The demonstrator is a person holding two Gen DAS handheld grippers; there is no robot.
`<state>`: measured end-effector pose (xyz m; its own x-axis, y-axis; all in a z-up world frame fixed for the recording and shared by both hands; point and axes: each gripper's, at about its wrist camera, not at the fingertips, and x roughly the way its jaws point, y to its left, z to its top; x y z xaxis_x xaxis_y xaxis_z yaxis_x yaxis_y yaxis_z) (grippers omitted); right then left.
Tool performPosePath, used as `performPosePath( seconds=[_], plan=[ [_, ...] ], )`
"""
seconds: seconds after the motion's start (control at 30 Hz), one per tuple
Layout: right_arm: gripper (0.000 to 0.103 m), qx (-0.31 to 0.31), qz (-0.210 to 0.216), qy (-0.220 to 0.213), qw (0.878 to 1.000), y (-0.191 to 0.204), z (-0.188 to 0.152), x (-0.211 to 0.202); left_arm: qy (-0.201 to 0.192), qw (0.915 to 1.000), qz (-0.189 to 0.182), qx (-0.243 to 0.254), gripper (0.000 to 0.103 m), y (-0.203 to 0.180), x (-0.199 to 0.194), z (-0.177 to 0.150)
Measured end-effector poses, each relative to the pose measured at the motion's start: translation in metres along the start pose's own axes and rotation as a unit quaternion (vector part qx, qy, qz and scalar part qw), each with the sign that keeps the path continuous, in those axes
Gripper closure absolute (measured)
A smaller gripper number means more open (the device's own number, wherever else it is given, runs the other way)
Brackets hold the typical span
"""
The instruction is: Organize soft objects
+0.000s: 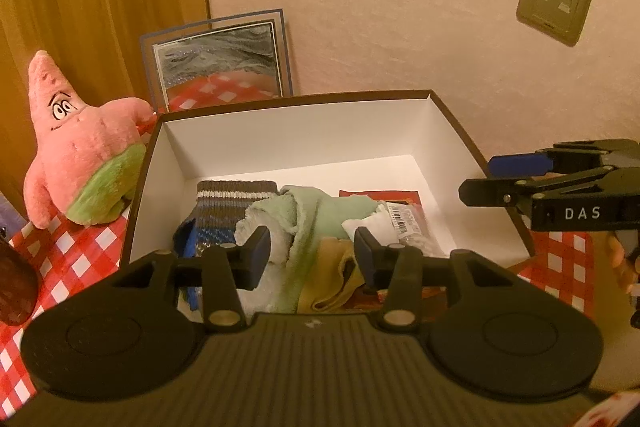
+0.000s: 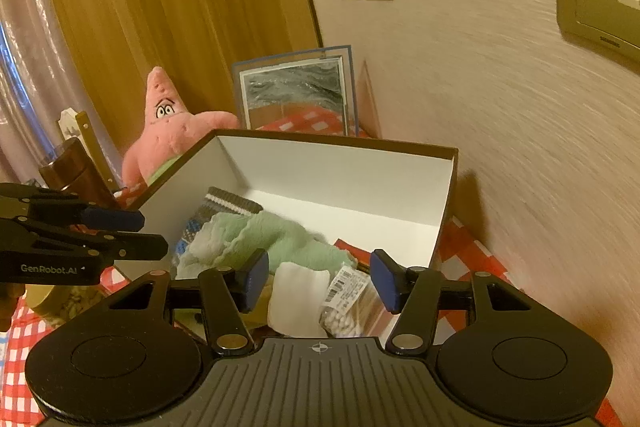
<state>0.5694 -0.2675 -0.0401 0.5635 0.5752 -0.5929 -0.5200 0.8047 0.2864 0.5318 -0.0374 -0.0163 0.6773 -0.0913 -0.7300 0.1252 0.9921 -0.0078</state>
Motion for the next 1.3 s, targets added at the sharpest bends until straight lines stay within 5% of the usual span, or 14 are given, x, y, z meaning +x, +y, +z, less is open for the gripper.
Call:
performPosePath(
  seconds=[0.63, 0.87, 1.1, 1.3],
  plan=[
    [0.04, -0.002, 0.005, -0.031, 1.0, 0.01, -0.025, -0.063, -0.034, 0.9979, 0.038, -0.04, 0.037, -0.035, -0.071, -0.026],
    [0.04, -0.047, -0.002, -0.052, 0.998, 0.032, -0.055, -0.097, -0.058, 0.9933, 0.074, -0.066, 0.022, -0.054, -0.118, -0.058],
    [0.039, -0.024, 0.017, -0.038, 0.999, 0.051, -0.084, -0.126, -0.086, 0.9856, 0.134, -0.057, 0.016, -0.076, -0.165, -0.097],
    [0.039, -0.027, 0.03, -0.029, 0.999, 0.077, -0.111, -0.151, -0.08, 0.9834, 0.128, -0.101, 0.015, -0.074, -0.201, -0.134]
  ],
)
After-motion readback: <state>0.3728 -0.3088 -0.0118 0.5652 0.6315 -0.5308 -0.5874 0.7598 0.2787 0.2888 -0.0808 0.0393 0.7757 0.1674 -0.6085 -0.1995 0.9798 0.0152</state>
